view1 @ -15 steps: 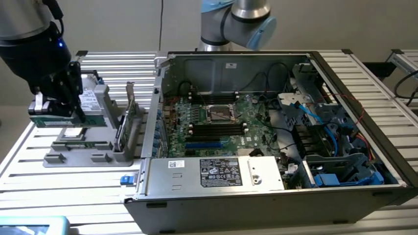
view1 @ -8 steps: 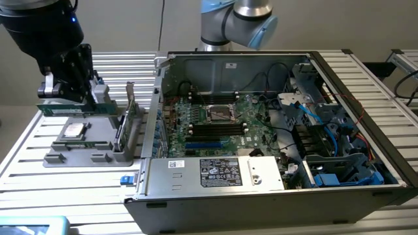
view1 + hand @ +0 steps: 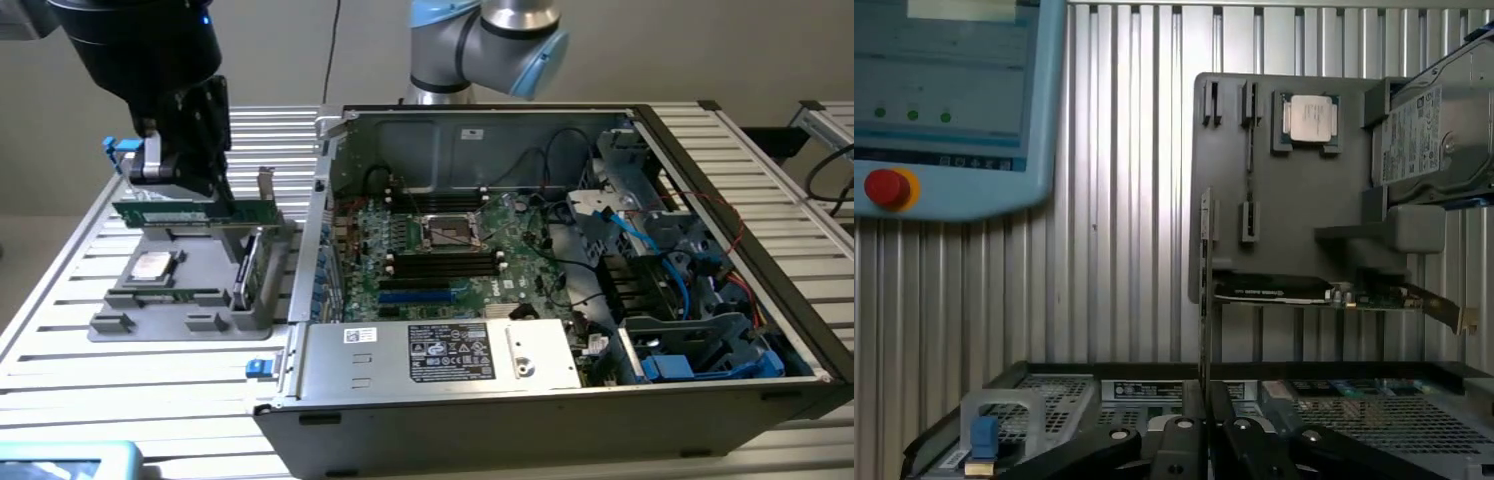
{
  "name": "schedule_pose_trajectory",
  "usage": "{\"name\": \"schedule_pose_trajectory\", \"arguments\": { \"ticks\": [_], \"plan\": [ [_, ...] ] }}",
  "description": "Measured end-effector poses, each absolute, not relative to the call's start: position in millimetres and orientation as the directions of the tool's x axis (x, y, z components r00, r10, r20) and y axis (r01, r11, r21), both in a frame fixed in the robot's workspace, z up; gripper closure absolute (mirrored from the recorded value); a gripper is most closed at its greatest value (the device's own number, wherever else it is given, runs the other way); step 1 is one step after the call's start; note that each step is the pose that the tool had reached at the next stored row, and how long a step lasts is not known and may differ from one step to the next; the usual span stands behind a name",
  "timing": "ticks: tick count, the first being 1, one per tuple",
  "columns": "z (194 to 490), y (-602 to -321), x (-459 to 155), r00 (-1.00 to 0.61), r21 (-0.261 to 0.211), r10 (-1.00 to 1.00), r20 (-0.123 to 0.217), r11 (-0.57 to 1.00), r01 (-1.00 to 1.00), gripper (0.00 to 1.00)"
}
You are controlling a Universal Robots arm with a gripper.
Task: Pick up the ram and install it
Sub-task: 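Pick up the ram and move it above insertion slot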
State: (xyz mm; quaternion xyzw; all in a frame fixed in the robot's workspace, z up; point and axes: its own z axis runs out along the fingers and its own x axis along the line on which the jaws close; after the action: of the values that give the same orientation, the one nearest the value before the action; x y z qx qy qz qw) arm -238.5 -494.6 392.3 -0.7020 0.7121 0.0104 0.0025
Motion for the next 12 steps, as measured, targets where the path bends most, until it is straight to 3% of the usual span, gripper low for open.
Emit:
{"name": "schedule_pose_trajectory", "arguments": {
  "ticks": [12],
  "plan": [
    [392,-495,-184,-0.011,0.016,-1.0,-0.018,0.011,-1.0,0.86]
  ]
}}
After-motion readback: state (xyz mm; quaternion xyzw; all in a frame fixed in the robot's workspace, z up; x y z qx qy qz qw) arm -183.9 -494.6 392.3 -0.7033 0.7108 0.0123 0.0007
